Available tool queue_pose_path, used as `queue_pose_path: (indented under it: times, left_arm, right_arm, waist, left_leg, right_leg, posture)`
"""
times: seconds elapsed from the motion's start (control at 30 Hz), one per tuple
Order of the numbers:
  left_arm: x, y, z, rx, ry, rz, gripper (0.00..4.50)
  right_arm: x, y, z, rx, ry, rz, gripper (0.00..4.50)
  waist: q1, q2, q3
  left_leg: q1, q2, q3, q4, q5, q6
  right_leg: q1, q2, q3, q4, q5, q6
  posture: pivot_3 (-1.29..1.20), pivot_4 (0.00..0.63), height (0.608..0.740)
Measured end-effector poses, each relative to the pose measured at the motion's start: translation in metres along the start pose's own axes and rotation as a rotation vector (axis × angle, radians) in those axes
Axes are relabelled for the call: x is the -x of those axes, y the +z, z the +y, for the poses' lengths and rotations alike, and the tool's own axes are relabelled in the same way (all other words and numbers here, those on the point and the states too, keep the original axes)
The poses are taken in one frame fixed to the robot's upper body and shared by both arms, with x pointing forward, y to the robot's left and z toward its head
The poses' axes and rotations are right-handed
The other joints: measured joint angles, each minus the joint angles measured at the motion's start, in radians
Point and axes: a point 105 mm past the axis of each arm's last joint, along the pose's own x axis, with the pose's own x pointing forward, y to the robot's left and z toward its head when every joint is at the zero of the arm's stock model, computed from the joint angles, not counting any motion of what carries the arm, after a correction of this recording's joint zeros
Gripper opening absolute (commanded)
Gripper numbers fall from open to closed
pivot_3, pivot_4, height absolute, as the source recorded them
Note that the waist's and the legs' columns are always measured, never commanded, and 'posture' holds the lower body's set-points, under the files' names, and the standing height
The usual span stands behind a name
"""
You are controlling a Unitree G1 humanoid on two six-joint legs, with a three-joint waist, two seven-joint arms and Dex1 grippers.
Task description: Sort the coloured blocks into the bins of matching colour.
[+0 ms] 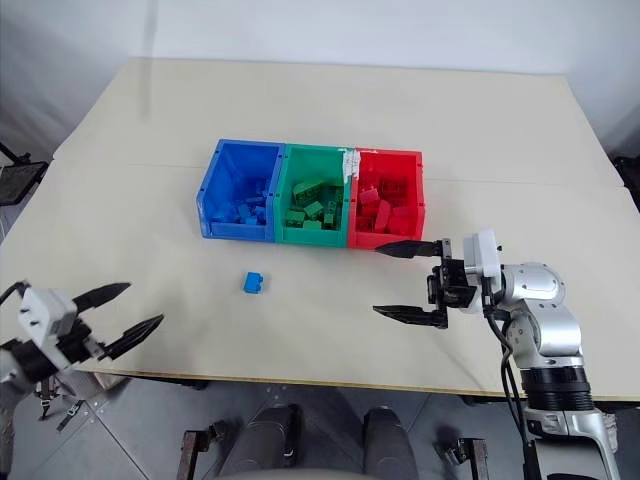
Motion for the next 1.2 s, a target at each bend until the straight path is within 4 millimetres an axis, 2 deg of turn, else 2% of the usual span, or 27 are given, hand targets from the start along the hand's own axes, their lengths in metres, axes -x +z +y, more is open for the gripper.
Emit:
queue_pose_path:
  times: [0.1,0.23,0.3,0.43,0.5,0.6,0.73,0.83,1.07,1.1,1.2]
  left_arm:
    - [-0.006,0.014,-0.006,-0.026,-0.024,-0.040,4.47]
    - [-0.046,0.039,-0.028,-0.061,-0.153,-0.103,4.47]
    - [-0.064,0.043,-0.042,-0.060,-0.221,-0.104,4.47]
    - [-0.097,0.043,-0.066,-0.054,-0.310,-0.100,4.47]
    - [-0.111,0.041,-0.072,-0.059,-0.317,-0.086,4.47]
    - [-0.125,0.031,-0.070,-0.040,-0.272,-0.051,4.47]
    - [-0.132,0.023,-0.070,-0.046,-0.250,-0.011,4.47]
    - [-0.136,0.024,-0.074,-0.044,-0.252,-0.019,3.86]
    - [-0.139,0.024,-0.083,-0.026,-0.280,-0.034,1.72]
    - [-0.139,0.025,-0.082,-0.020,-0.277,-0.040,1.58]
    - [-0.136,0.028,-0.076,-0.004,-0.256,-0.077,1.58]
  right_arm:
    - [0.003,-0.001,-0.006,-0.003,-0.009,0.014,4.50]
    - [0.012,-0.005,-0.009,-0.017,-0.038,0.051,4.50]
    - [0.018,-0.006,-0.008,-0.012,-0.046,0.071,4.50]
    - [0.040,-0.013,0.000,-0.020,-0.098,0.131,4.50]
    - [0.047,-0.016,0.006,-0.035,-0.130,0.140,4.50]
    - [0.049,-0.018,0.012,-0.038,-0.147,0.150,4.50]
    - [0.049,-0.012,0.016,-0.011,-0.178,0.154,4.50]
    - [0.047,-0.012,0.018,-0.006,-0.188,0.156,4.50]
    - [0.046,-0.010,0.016,0.004,-0.212,0.156,4.50]
    - [0.046,-0.010,0.016,0.005,-0.214,0.155,4.50]
    - [0.045,-0.010,0.014,0.009,-0.217,0.151,4.50]
  waist:
    - [0.004,0.000,0.000]
    - [0.003,0.000,0.000]
    - [0.000,0.001,0.000]
    - [-0.003,0.001,0.000]
    - [-0.003,0.001,-0.001]
    - [-0.005,0.001,-0.001]
    - [-0.001,0.001,-0.001]
    - [0.001,0.001,-0.001]
    - [0.002,0.001,-0.001]
    - [0.001,0.001,-0.001]
    - [0.001,0.001,-0.001]
  left_leg:
    - [0.000,-0.001,0.000,0.000,0.000,0.000]
    - [0.000,-0.001,0.000,0.000,0.000,-0.002]
    - [0.000,-0.002,0.000,0.000,0.001,-0.004]
    - [0.000,-0.005,0.002,0.000,0.000,-0.004]
    - [0.000,-0.005,0.003,0.000,0.000,-0.004]
    - [0.000,-0.004,0.004,0.001,0.000,-0.004]
    - [0.000,-0.004,0.004,0.002,0.000,-0.004]
    - [0.000,-0.005,0.004,0.003,0.000,-0.004]
    - [0.000,-0.005,0.004,0.003,0.000,-0.004]
    - [0.001,-0.005,0.004,0.003,0.000,-0.004]
    - [0.000,-0.005,0.003,0.003,0.000,-0.004]
  right_leg:
    - [0.000,-0.001,0.000,0.000,0.000,0.000]
    - [0.000,0.000,0.000,0.000,0.000,0.000]
    - [0.000,0.000,0.000,0.000,0.000,0.000]
    - [-0.001,0.001,0.000,-0.001,0.000,0.000]
    - [-0.001,0.002,0.001,-0.001,0.000,0.000]
    - [-0.001,0.002,0.002,0.000,0.000,0.000]
    - [0.000,0.002,0.002,0.001,0.000,0.000]
    - [0.000,0.001,0.002,0.001,0.000,0.000]
    - [0.000,0.001,0.001,0.001,0.000,0.000]
    - [0.000,0.001,0.001,0.001,0.000,0.000]
    - [0.000,0.001,0.001,0.000,0.000,0.000]
  posture:
    - [0.00,0.150,0.740]
    - [0.00,0.150,0.740]
    - [0.00,0.150,0.740]
    - [0.00,0.150,0.740]
    - [0.00,0.150,0.740]
    - [0.00,0.150,0.740]
    - [0.00,0.150,0.740]
    - [0.00,0.150,0.740]
    - [0.00,0.150,0.740]
    - [0.00,0.150,0.740]
    - [0.00,0.150,0.740]
